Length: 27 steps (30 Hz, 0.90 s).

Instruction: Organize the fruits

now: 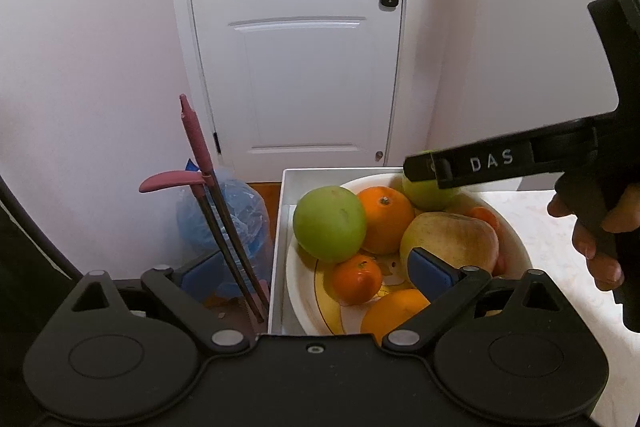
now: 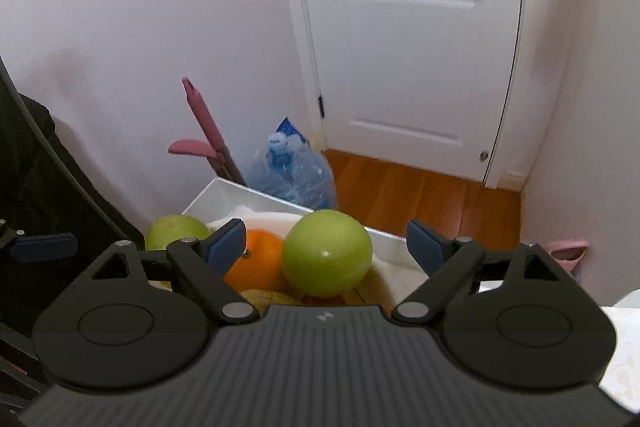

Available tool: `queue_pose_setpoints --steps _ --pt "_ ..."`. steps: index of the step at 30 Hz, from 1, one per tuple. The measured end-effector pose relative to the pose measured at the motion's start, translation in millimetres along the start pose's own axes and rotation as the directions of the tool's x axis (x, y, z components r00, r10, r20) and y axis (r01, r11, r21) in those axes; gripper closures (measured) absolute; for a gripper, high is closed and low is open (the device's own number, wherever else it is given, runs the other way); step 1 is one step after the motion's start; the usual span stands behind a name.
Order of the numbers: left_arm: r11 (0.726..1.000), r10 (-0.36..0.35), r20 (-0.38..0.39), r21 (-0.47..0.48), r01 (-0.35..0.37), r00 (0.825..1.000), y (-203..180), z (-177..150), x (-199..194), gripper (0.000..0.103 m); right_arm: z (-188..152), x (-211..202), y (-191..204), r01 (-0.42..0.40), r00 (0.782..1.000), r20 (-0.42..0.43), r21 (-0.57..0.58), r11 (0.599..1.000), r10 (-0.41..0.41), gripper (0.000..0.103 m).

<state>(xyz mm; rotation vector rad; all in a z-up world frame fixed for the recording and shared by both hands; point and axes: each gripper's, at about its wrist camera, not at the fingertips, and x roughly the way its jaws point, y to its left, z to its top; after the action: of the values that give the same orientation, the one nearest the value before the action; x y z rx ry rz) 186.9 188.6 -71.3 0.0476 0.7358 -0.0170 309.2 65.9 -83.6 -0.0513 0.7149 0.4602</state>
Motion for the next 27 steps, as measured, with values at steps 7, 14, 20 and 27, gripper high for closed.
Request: queue_pose_setpoints --steps 7,14,20,27 --pt "1.000 -0.004 0.011 0.020 0.004 1.000 -6.8 -0.7 -9.0 0.003 -2.9 -28.2 -1.1 0.015 0.999 0.034 0.017 1.000 -0.015 0.001" --pt "1.000 0.008 0.048 0.021 -0.009 0.999 -22.4 3.2 -36.2 0.003 -5.2 -84.0 -6.6 0.034 0.996 0.077 0.020 0.999 -0.035 0.001" --pt "1.000 0.024 0.092 0.010 -0.025 0.995 -42.8 3.8 -73.9 0.003 -15.1 -147.3 -15.9 0.065 0.990 0.121 0.016 0.998 -0.066 0.001" --pt "0.999 0.037 0.149 0.012 -0.039 0.988 -76.9 -1.6 -131.5 0.003 -38.9 -230.2 -29.3 0.123 0.980 0.154 0.043 0.991 -0.128 0.001"
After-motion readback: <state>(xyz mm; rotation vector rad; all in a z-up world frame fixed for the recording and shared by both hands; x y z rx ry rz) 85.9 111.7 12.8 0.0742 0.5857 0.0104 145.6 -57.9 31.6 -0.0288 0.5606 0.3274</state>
